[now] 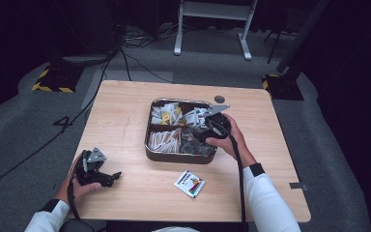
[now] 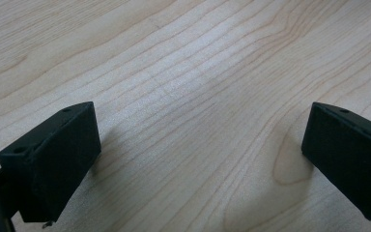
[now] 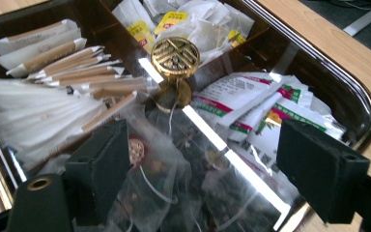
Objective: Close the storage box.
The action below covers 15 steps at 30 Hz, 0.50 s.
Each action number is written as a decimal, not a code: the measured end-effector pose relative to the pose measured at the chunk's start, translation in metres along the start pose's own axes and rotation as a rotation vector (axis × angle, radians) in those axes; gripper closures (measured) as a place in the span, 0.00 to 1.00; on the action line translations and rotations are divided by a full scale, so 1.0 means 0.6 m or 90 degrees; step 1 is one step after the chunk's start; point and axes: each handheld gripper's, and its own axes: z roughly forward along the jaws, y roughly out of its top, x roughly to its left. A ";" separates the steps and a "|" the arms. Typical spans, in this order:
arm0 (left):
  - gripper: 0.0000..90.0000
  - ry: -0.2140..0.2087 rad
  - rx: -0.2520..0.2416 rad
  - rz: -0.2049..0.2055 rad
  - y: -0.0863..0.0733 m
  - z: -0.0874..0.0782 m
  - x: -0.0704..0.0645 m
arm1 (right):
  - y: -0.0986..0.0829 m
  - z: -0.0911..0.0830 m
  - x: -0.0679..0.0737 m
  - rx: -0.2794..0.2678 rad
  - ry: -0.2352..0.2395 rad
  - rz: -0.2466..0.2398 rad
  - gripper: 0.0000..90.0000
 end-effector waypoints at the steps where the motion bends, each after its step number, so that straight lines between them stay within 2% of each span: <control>1: 0.01 0.000 0.000 0.000 0.000 0.000 0.000 | -0.002 -0.002 -0.001 -0.001 0.001 -0.003 0.22; 4: 0.01 0.000 0.000 0.000 0.000 0.000 0.000 | -0.012 -0.012 -0.002 0.001 0.004 -0.008 0.23; 15: 0.01 0.000 0.000 0.000 0.000 0.000 0.000 | -0.048 -0.045 -0.003 -0.006 -0.029 -0.019 0.22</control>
